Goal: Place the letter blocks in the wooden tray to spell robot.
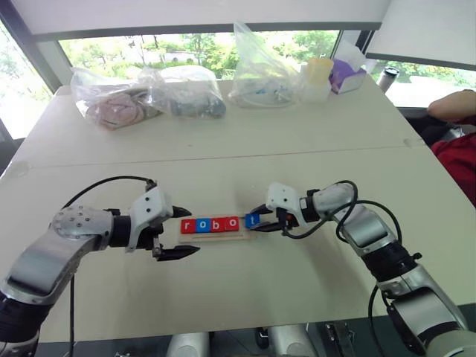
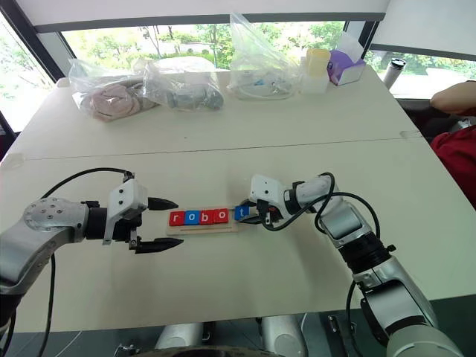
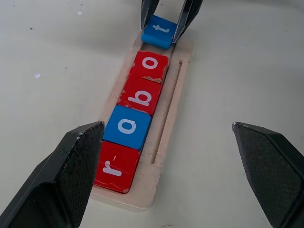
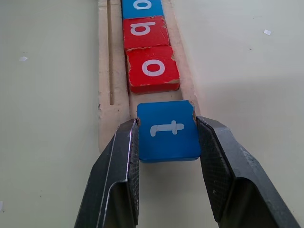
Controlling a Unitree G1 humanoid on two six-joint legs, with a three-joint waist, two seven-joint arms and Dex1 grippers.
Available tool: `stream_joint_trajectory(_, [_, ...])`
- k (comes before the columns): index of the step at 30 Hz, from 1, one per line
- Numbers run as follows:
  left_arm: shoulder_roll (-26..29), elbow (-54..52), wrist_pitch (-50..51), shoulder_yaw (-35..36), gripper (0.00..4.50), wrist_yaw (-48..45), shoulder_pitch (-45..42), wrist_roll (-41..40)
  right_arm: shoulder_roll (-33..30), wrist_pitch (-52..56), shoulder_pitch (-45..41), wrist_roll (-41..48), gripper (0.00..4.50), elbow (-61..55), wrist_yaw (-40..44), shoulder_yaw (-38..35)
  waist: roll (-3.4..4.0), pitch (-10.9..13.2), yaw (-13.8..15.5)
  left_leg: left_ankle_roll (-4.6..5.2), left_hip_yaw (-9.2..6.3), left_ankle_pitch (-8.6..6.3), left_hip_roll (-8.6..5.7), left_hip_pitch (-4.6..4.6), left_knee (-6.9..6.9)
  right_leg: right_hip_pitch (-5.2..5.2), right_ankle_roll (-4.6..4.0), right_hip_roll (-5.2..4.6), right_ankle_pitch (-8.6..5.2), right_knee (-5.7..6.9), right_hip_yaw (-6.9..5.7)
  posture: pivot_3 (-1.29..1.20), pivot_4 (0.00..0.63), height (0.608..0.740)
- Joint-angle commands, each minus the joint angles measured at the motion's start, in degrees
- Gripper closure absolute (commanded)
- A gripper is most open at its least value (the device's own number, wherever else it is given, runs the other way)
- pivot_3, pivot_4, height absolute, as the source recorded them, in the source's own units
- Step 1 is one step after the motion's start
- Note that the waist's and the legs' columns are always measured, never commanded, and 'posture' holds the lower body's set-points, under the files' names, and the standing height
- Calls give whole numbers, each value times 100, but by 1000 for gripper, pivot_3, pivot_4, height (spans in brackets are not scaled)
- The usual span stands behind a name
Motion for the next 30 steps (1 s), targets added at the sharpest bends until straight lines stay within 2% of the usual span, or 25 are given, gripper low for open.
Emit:
stream_joint_trajectory(1, [-41,-39,-136,69,0,30,-18,26,92,-96,-128,-17,3346,-66,-17,-5,0,0,1,0,0,0,0,0,0,0,0,0,0,0,0,0,150,740])
stream_joint_trajectory(20, [-272,61,-214,-32,0,193,-21,228,418,26,-169,-187,3346,-83,-154,151,0,0,2,0,-1,0,0,0,0,0,1,-1,2,1,0,0,150,740])
stream_joint_trajectory(21, [-280,70,-217,-36,0,193,-25,243,428,39,-167,-196,2294,-69,-182,150,0,0,1,0,0,0,0,0,0,0,1,-1,2,1,0,0,150,740])
stream_joint_trajectory(22, [-289,76,-217,-39,0,193,-32,256,438,26,-168,-217,1884,-65,-233,142,0,0,0,0,0,0,0,0,0,0,1,-1,2,1,0,0,150,740])
stream_joint_trajectory(25, [-303,78,-211,-41,0,203,-44,275,446,-8,-165,-228,268,-119,-324,100,0,0,2,0,0,0,0,0,0,0,1,-1,2,1,0,0,150,740])
stream_joint_trajectory(26, [-303,76,-210,-41,0,206,-44,277,444,-2,-163,-220,57,-151,-344,83,0,0,2,0,0,0,0,0,0,0,1,-1,2,1,0,0,150,740])
stream_joint_trajectory(30, [-286,96,-206,-17,0,216,-54,272,393,185,-160,-41,57,-418,-543,-225,0,0,4,0,-1,0,0,0,0,0,1,-1,2,1,0,0,150,740])
